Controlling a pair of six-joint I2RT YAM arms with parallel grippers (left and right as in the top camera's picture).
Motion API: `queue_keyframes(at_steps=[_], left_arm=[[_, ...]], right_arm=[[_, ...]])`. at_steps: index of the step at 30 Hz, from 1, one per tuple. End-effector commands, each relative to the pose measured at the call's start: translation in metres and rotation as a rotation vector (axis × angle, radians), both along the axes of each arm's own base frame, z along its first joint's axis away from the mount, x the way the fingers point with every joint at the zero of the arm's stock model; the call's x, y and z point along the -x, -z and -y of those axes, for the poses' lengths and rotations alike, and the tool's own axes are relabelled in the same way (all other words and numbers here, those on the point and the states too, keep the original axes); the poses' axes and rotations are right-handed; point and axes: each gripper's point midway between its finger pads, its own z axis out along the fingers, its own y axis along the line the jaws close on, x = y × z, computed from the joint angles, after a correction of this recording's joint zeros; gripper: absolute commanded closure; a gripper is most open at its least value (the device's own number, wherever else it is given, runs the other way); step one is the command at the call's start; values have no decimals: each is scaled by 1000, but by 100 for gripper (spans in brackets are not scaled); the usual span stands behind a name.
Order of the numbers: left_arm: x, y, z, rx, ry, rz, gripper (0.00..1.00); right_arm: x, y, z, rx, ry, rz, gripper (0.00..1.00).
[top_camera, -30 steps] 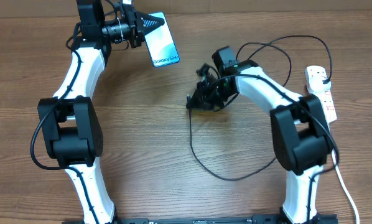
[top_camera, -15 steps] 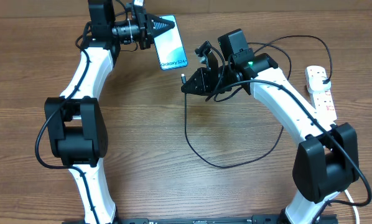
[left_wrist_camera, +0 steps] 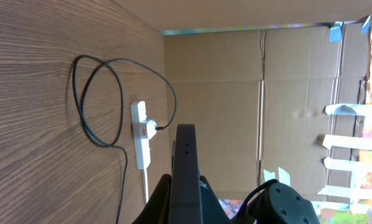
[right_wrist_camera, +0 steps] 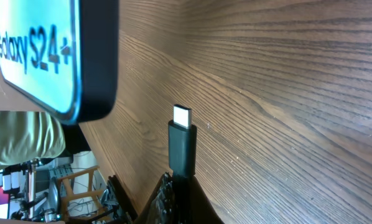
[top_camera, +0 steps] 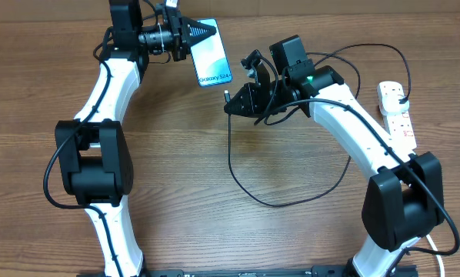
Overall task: Plug charger to phone and switch on socket
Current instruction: 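Lift the plug with the right gripper up under the phone's bottom edge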
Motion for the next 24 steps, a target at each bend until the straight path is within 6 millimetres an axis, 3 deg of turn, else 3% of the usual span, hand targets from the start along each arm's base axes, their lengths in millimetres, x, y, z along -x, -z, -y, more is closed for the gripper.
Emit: queue_keyframes(at_steps=[1,12,24], left_arm=[[8,-9,9,16,44,6,96],[7,-9,9,15,40,6,96],[8,-9,10,15,44,6,96]], right_arm=[[0,-32,-2,-29,-20,94,96],[7,-52,2,-35,-20,132,96],[5,-55,4,-25,-9,151,96]])
